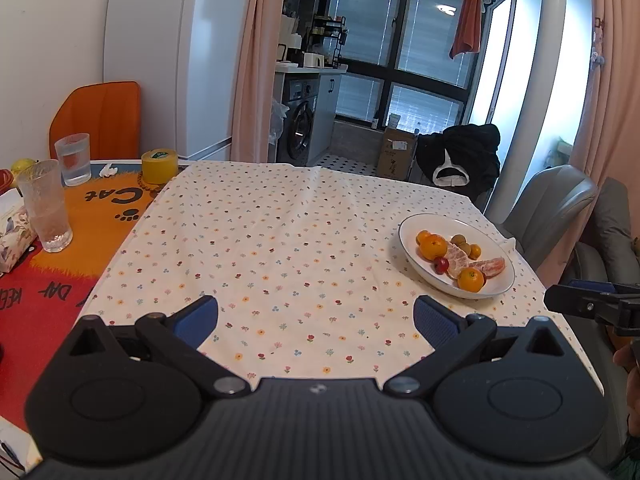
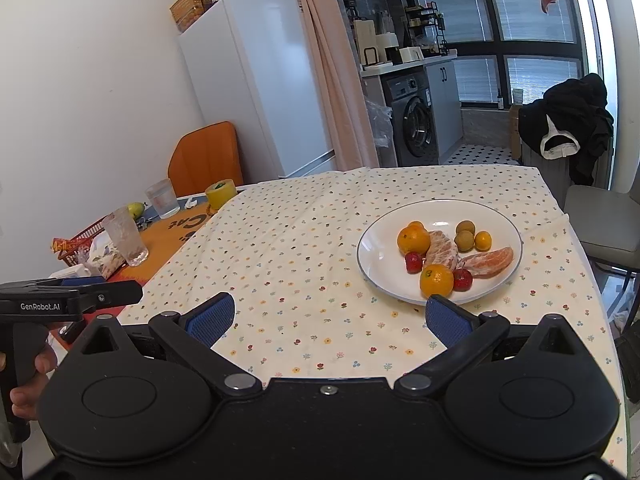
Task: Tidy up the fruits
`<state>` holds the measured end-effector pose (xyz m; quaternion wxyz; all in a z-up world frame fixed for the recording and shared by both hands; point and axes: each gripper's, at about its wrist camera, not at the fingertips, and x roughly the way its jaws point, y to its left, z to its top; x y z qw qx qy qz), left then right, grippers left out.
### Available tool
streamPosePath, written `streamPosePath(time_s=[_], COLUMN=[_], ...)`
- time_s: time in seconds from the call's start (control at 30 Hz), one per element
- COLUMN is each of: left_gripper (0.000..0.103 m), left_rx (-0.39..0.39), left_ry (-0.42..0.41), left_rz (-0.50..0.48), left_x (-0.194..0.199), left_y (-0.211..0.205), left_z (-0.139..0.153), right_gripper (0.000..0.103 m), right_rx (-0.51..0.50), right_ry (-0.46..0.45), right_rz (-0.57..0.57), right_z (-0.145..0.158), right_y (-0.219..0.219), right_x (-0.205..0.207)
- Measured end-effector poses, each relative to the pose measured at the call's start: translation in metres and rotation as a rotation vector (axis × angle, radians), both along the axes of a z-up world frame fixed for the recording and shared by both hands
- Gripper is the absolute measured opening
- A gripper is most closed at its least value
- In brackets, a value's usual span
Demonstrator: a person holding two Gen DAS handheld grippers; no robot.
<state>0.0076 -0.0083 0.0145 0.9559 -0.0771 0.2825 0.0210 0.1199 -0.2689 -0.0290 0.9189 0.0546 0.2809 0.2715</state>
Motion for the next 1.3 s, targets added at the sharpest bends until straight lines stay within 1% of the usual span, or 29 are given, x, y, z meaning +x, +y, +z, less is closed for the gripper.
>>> streamPosePath(time_s=[1.3], left_gripper=[0.103], left_rx=[0.0], left_ry=[0.003], left_rz=[0.005], left_x=[0.0004], left_y=[0.0038], left_z=[-0.0007], right_gripper=[0.103], right_rx=[-0.009], right_ry=[-0.006], right_rz=[0.005], right_z=[-0.0013], right_y=[0.0012], right_x=[0.0003])
